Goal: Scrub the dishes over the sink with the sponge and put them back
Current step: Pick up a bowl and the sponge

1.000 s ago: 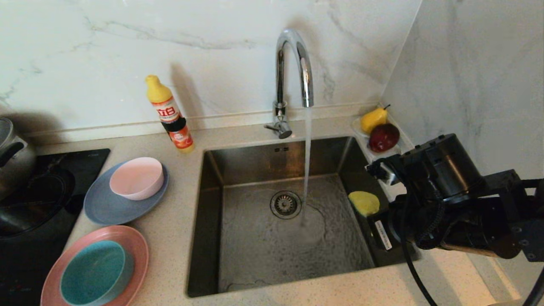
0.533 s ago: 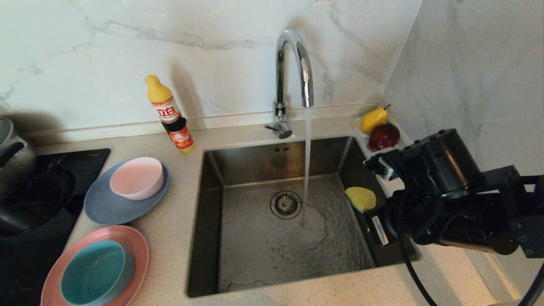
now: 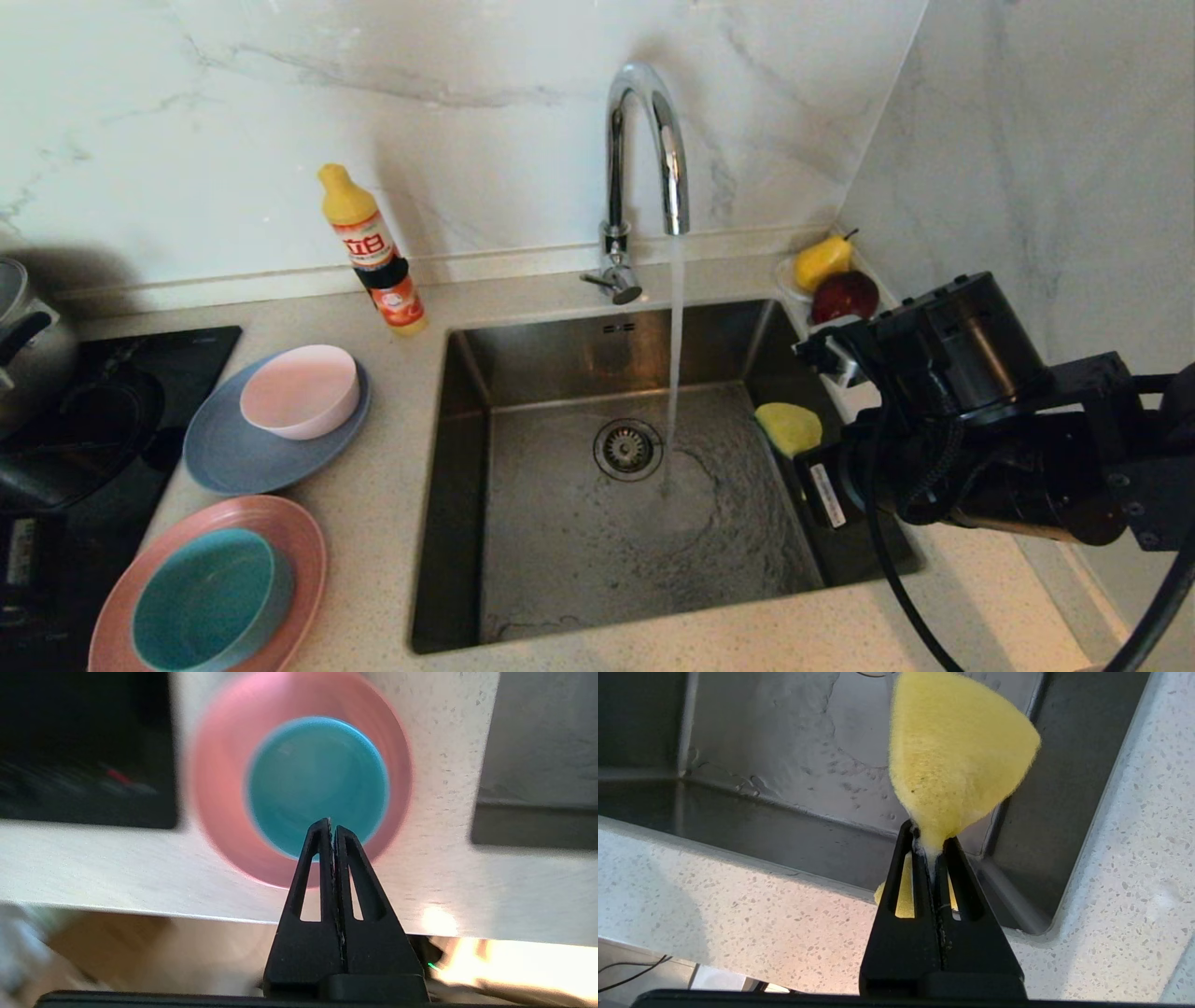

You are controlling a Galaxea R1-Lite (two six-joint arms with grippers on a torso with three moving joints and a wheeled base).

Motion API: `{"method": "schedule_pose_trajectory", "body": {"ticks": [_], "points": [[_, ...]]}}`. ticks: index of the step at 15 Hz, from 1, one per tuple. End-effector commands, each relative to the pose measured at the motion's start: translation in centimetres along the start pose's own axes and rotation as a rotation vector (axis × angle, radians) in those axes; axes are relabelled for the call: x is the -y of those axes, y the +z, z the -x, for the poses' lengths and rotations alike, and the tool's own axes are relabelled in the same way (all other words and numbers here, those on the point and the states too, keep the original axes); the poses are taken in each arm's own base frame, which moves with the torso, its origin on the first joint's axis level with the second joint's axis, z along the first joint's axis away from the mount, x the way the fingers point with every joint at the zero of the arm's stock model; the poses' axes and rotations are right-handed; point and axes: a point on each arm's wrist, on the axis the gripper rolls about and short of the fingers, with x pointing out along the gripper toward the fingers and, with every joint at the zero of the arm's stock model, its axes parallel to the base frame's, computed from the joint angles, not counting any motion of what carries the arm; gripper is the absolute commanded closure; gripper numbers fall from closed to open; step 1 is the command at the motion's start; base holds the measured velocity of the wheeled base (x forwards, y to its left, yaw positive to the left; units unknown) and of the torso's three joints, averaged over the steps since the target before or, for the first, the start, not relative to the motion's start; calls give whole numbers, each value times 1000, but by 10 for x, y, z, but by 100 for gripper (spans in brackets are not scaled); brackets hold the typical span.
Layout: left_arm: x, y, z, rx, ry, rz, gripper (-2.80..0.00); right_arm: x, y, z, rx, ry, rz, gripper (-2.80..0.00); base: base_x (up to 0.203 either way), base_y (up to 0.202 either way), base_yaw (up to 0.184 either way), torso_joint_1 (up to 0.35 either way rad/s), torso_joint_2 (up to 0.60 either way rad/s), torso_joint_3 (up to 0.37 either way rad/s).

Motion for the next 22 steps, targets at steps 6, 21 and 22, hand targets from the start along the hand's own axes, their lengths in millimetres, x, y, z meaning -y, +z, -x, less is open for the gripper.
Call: {"method": "schedule_pose_trajectory", "body": {"ticks": [6, 21, 22], "points": [[-20, 10, -55, -223, 20, 186, 0, 0, 0, -2, -5, -2, -3, 0, 0, 0, 0, 0, 0, 0], [-46, 8, -98, -272, 86, 378, -280, 0, 6, -3, -10, -48, -3, 0, 0, 0, 0, 0, 0, 0], [-46, 8, -101, -282, 84, 385, -280, 0, 6, -3, -9, -47, -2, 0, 0, 0, 0, 0, 0, 0]]}}
